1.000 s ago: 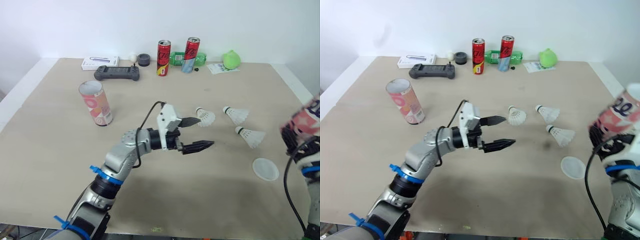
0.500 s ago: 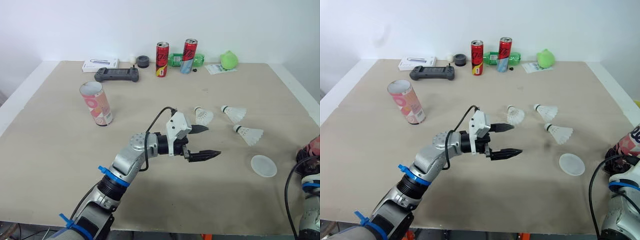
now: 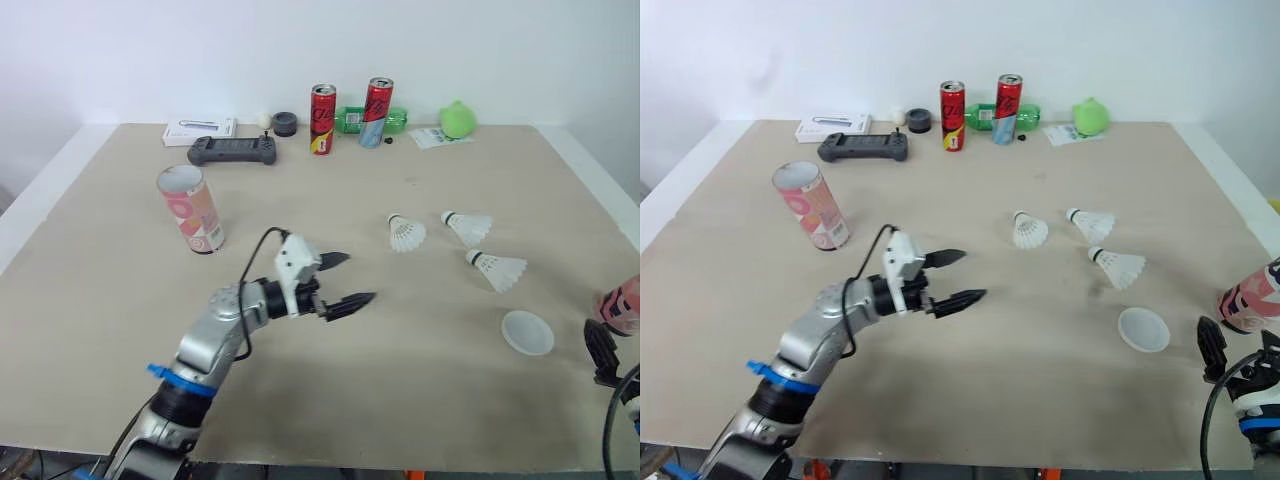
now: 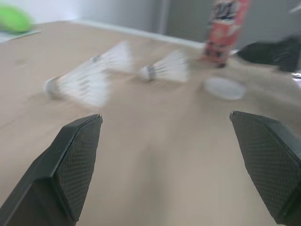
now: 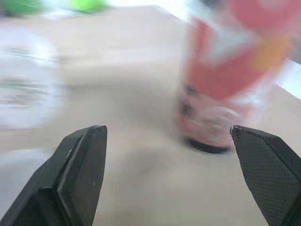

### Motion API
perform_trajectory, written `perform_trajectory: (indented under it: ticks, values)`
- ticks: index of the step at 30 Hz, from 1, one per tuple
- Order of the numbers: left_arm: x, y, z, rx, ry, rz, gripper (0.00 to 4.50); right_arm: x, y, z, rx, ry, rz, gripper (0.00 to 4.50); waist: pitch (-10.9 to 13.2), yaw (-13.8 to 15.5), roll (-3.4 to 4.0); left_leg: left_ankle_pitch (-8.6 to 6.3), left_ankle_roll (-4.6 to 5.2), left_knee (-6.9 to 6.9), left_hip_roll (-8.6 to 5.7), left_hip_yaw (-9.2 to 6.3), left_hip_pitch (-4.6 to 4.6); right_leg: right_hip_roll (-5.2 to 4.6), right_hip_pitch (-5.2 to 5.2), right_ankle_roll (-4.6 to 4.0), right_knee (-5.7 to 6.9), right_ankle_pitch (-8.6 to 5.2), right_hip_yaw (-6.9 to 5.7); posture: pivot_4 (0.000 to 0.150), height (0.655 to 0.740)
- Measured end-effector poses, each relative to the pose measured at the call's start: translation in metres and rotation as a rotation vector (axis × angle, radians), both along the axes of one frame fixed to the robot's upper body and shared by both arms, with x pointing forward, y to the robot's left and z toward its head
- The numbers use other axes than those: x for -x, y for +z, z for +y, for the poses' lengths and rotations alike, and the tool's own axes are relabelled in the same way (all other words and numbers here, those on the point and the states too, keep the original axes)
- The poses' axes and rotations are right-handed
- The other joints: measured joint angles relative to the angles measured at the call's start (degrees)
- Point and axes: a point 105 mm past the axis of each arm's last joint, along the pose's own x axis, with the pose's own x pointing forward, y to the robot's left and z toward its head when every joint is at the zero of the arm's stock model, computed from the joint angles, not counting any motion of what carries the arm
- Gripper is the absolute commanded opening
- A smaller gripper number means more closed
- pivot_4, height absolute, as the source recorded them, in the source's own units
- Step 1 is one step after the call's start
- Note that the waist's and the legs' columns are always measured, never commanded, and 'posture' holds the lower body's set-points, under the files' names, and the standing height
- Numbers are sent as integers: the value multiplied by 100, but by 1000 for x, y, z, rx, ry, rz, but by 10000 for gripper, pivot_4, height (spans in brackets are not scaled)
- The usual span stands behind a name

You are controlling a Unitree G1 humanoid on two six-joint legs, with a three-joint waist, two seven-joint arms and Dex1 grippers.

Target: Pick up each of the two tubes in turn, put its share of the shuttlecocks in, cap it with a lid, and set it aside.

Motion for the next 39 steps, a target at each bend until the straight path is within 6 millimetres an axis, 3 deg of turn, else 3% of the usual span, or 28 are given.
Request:
perform_trajectory:
  ticks: [2,5,6,8,12,17,22,30,39]
  values:
    - [-2,-6,19,-3,99,13,45000,-17,24,40,23,178,-29,44782,6,-56,-14,6,-2,4,1,0,10,1,3,-4,0,13,0,1500,7400]
    - [-7,-10,49,18,299,0,45000,-42,46,133,73,560,-56,44782,26,-84,-81,26,19,2,2,-9,29,10,6,-12,1,25,-3,1500,7400]
    - [-8,-10,58,18,356,-7,45000,-45,48,153,78,640,-62,44782,31,-69,-95,31,15,1,2,-10,27,11,4,-17,0,28,-4,1500,7400]
    - [-8,-14,83,17,498,-20,45000,-55,47,189,93,771,-60,44782,34,-65,-107,42,-9,0,0,-9,20,8,3,-19,-1,30,0,1500,7400]
    - [-6,-23,123,3,749,-25,45000,-69,38,239,113,940,-52,44782,30,11,-124,38,-26,1,-9,-17,-26,6,-11,-20,-11,27,2,1500,7400]
    - [-17,-19,150,2,931,-42,45000,-86,20,265,149,1035,-17,44782,28,128,-129,21,-51,1,-12,-27,-43,6,-15,-6,-13,29,-1,1500,7400]
    - [-41,-17,155,15,976,-28,45000,-90,28,288,173,1123,-70,44782,28,121,-130,18,-52,1,-10,-33,-40,11,-13,3,-13,24,-7,1500,7400]
    - [-78,-32,168,-31,1005,53,45000,-92,25,297,186,1156,-71,44782,28,113,-130,20,-51,2,-7,-42,-38,16,-12,7,-8,29,-17,1500,7400]
    - [-116,-24,170,-17,982,27,45000,-95,29,298,205,1143,-84,44782,28,110,-131,21,-52,0,-8,-52,-42,16,-12,3,-8,30,-21,1500,7400]
